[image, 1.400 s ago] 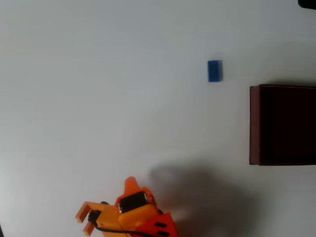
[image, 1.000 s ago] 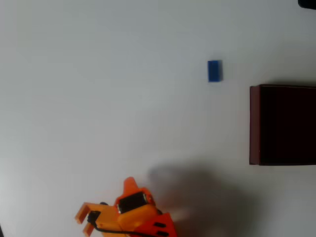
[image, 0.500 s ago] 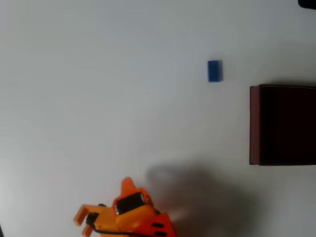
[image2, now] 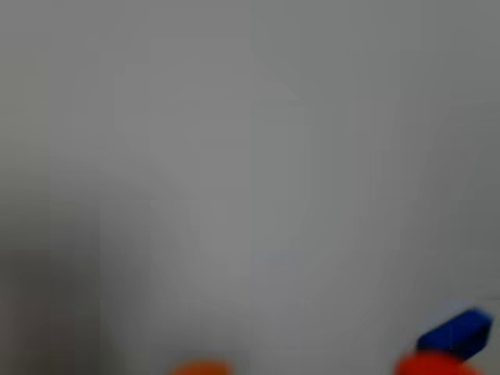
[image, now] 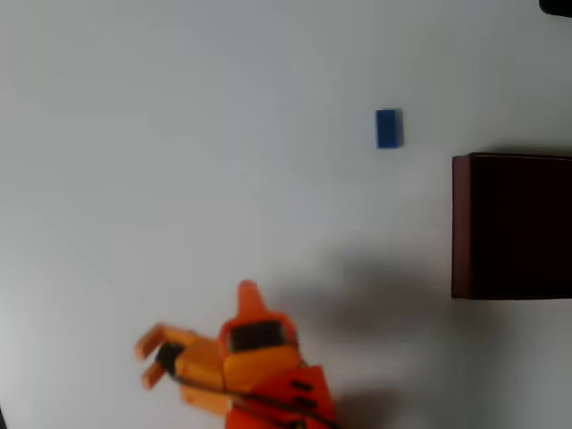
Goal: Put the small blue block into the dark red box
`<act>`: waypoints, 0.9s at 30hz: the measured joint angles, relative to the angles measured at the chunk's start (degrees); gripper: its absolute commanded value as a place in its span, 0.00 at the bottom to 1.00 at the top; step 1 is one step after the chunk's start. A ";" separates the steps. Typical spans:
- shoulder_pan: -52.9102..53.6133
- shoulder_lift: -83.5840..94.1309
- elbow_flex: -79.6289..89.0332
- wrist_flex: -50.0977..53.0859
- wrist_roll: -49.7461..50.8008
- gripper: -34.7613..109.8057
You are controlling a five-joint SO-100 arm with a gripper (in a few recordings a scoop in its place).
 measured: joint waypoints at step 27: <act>21.01 -63.72 -53.44 10.02 71.37 0.37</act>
